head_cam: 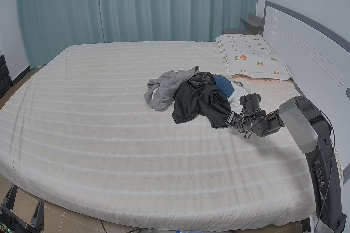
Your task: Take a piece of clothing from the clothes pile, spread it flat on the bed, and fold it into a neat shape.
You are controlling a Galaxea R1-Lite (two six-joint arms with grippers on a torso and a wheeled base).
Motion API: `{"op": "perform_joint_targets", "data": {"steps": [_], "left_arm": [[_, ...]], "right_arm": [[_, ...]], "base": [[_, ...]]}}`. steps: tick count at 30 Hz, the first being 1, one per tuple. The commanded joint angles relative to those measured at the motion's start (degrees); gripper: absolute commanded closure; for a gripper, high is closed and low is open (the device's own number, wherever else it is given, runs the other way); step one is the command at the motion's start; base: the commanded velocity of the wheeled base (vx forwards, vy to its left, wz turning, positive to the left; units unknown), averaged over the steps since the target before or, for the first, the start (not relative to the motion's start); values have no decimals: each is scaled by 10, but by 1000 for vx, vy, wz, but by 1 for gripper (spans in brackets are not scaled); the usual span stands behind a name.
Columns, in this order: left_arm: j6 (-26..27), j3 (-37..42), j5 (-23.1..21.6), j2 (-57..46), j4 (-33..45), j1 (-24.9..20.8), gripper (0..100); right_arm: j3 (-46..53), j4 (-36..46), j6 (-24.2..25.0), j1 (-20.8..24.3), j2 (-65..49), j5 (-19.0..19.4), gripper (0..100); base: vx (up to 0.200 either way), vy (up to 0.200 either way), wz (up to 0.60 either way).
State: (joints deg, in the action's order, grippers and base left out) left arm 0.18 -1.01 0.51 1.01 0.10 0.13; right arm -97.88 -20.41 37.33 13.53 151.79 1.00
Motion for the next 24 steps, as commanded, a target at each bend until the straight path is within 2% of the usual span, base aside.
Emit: {"op": "perform_joint_targets", "data": {"steps": [1,5,8,9,11,15,18,23,24], "left_arm": [[0,8,0,-9,0,0,0],[0,8,0,-9,0,0,0],[0,8,0,-9,0,0,0],[0,8,0,-9,0,0,0],[0,9,0,-9,0,0,0],[0,9,0,-9,0,0,0],[0,8,0,-9,0,0,0],[2,9,0,-10,0,0,0],[3,9,0,-10,0,0,0]], "right_arm": [[53,-2,35,3,-58,30,100],[153,-28,69,-1,-134,73,100],[262,-95,86,-1,-196,102,100],[262,-95,86,-1,-196,102,100],[372,-178,99,4,-254,115,100],[477,-259,116,22,-323,116,100],[560,-321,112,48,-405,92,100],[596,-320,110,70,-489,82,100],[602,-319,109,83,-534,79,100]], "base": [[0,0,0],[0,0,0],[0,0,0],[0,0,0],[0,0,0],[0,0,0],[0,0,0],[0,0,0],[0,0,0]]}}
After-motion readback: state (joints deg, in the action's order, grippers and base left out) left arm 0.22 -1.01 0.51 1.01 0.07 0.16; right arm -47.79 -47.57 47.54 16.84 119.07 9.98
